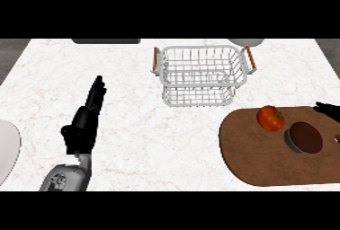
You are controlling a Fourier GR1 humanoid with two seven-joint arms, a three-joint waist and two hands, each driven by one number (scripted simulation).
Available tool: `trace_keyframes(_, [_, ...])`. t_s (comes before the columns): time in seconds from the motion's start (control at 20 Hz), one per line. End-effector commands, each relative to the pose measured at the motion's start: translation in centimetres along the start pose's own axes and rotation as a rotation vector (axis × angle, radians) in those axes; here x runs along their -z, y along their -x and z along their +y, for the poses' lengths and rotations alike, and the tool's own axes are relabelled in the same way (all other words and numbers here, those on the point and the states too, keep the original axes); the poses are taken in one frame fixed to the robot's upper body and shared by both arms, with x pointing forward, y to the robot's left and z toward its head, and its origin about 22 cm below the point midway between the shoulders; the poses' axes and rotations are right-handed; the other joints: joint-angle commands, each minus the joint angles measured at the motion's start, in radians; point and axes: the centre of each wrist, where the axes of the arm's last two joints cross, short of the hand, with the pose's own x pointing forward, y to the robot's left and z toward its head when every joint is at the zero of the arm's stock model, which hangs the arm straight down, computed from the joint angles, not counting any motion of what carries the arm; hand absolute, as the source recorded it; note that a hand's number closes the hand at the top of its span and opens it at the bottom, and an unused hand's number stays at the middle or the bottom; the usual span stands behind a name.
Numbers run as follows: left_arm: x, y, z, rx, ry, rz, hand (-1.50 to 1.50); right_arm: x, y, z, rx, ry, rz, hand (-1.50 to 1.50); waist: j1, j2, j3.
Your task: Pick the cupcake from the cutting board and place it in the tiered basket
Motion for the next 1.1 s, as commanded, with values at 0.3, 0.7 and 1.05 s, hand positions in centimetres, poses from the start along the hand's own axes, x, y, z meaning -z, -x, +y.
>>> trace_keyframes(0.3, [0.2, -0.4, 0.9, -0.009, -0.006, -0.008, 0.0, 2.6, 0.8, 3.1, -0.013, -0.06, -0.003, -1.5, 0.002, 0.001, 0.0])
trace_keyframes(0.7, [0.6, 0.6, 0.5, -0.001, -0.005, 0.003, 0.0, 2.6, -0.2, 2.5, 0.029, -0.032, 0.002, -1.5, -0.003, 0.0, 0.0])
trace_keyframes(1.05, [0.3, 0.8, -0.5, 0.009, 0.005, -0.01, 0.0, 5.5, -2.7, 2.3, 0.044, -0.039, -0.027, -1.5, -0.001, 0.0, 0.0])
